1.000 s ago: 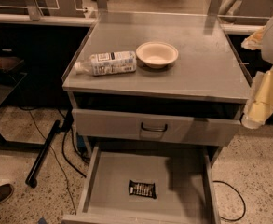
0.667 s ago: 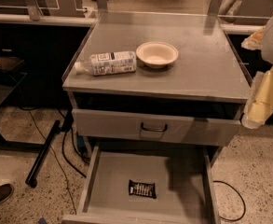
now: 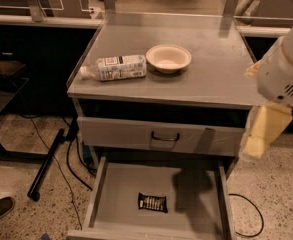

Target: Pick rxbar chocolate from middle drawer and place on counter

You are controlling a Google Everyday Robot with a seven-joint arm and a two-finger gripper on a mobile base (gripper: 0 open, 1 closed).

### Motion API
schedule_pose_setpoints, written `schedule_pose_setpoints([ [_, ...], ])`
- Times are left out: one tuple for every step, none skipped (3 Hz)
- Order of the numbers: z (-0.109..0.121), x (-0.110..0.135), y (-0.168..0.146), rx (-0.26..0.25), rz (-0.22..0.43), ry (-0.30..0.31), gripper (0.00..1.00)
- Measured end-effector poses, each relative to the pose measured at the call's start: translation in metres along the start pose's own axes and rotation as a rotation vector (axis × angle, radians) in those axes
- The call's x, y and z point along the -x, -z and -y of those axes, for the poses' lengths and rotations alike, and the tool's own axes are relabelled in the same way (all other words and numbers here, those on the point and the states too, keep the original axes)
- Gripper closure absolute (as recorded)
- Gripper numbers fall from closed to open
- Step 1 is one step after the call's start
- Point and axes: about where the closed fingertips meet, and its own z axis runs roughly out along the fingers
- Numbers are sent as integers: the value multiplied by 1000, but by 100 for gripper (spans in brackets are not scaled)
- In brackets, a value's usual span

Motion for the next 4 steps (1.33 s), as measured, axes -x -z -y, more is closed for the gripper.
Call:
schedule_pose_setpoints([
  [-35, 6, -63, 44, -5, 14, 0],
  [-34, 6, -62, 43, -4, 14, 0],
  [-43, 4, -78, 70, 12, -17, 0],
  [-67, 0, -152, 154, 80, -58, 0],
])
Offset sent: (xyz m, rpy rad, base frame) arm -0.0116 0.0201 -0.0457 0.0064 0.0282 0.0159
